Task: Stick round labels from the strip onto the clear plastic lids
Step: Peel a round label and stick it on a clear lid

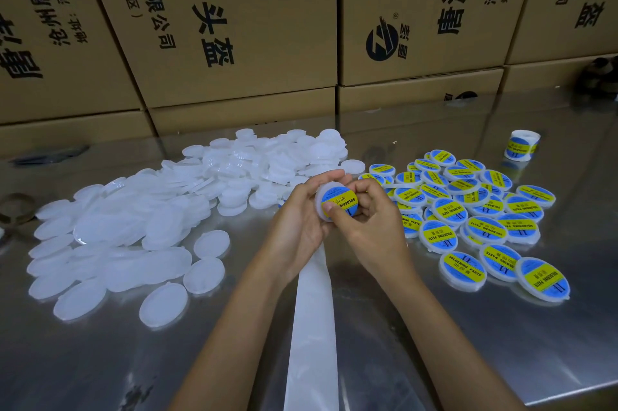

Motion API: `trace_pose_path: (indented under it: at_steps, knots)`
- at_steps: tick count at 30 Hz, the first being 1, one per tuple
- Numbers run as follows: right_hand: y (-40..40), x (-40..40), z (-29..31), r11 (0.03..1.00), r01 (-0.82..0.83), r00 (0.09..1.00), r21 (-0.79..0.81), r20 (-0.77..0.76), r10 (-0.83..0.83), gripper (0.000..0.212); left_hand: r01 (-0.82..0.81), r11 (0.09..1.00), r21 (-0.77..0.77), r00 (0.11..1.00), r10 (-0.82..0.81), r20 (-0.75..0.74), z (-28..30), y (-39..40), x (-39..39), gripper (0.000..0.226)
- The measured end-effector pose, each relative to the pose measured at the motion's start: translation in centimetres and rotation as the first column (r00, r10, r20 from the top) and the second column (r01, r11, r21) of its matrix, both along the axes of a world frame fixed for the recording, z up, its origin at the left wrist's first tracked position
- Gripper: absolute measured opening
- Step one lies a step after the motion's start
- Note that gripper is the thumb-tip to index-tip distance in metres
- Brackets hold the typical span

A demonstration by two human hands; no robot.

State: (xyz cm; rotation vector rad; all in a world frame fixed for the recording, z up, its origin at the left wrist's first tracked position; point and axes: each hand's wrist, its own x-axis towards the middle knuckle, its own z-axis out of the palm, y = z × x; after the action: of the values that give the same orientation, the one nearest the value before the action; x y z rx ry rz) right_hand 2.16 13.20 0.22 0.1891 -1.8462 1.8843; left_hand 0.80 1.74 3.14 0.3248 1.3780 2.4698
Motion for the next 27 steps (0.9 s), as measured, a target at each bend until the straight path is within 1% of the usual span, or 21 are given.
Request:
trace_pose_path:
  at_steps: [9,13,18,20,23,27]
  knots:
    - [0.11,-0.23,-0.41,0.997,0.022,1.000,0.074,-0.020,-0.020,0.028,-0.028,0.998,-0.052,1.000,0.028,-0.010,0.10,0.28,0.20,0.036]
    - [0.15,-0.39,-0.60,0.995,0.041,0.999,0.093,-0.017,-0.040,0.028,-0.063,0.993,-0.103,0.998,0.060,-0.034,0.17,0.43,0.31,0.035]
    - [0.20,-0.31,-0.75,0.977,0.100,0.995,0.190,-0.005,-0.101,0.031,-0.081,0.991,-0.110,0.996,0.076,-0.042,0.26,0.35,0.23,0.032]
    - [0.33,-0.34,-0.78,0.962,0.132,0.989,0.239,0.037,-0.145,0.038,-0.086,0.991,-0.101,0.996,0.083,-0.035,0.05,0.10,0.09,0.033]
    - [0.49,-0.30,-0.79,0.954,0.157,0.978,0.254,0.096,-0.187,0.047,-0.076,0.996,-0.056,0.997,0.075,-0.010,-0.24,-0.22,-0.13,0.033]
    - [0.57,0.07,-0.68,0.903,0.218,0.949,0.369,0.135,-0.285,0.053,-0.013,0.996,0.087,1.000,0.010,0.027,0.02,-0.24,0.00,0.041]
